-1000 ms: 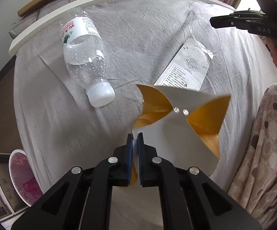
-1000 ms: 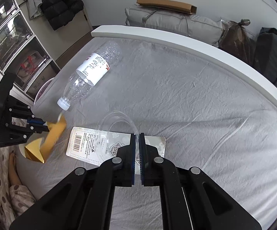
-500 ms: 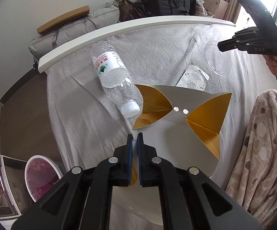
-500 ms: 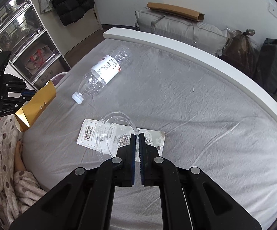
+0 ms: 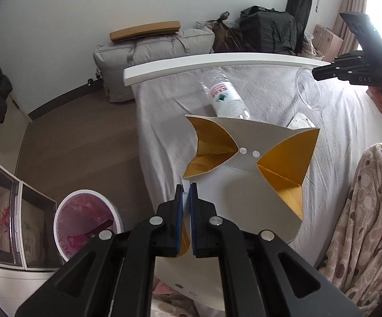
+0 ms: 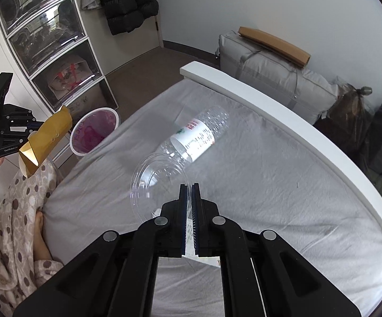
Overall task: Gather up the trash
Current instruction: 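Carry the lid and gold-lined box to the bin and open both tools, then move both tools back over the bed toward the tag card and bottle, then grasp the white printed tag card with the right tool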
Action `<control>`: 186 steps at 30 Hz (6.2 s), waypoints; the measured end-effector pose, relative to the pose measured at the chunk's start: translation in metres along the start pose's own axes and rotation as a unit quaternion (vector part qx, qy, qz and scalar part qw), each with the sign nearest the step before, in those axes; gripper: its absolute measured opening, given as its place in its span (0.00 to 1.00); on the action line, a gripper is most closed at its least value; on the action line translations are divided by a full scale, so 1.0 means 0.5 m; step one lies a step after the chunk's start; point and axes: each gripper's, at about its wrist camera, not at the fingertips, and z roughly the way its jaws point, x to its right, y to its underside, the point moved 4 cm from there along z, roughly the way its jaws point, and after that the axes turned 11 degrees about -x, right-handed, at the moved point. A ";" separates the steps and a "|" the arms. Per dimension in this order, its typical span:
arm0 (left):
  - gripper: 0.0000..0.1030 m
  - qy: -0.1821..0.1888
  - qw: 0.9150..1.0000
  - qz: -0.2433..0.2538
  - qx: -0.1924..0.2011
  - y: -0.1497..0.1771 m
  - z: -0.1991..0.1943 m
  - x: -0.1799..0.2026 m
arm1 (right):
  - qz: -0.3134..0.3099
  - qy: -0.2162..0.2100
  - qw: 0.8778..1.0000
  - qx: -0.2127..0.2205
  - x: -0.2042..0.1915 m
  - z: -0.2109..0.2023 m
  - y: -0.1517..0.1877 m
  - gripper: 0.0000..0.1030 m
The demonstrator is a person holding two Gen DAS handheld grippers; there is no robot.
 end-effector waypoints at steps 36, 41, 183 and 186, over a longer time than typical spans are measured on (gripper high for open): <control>0.05 -0.010 0.983 -0.183 0.011 0.284 0.136 -0.619 | -0.211 -0.092 0.972 -0.043 -0.615 0.286 -0.489 0.03; 0.05 -0.002 0.981 -0.192 0.001 0.289 0.201 -0.665 | -0.241 -0.097 0.964 -0.061 -0.683 0.345 -0.527 0.03; 0.95 -0.107 0.994 0.001 0.002 -0.149 0.128 0.214 | -0.050 -0.253 0.956 -0.141 0.107 0.258 0.212 0.16; 0.95 -0.107 0.994 -0.001 0.002 -0.145 0.125 0.210 | -0.064 -0.260 0.953 -0.143 0.090 0.257 0.209 0.11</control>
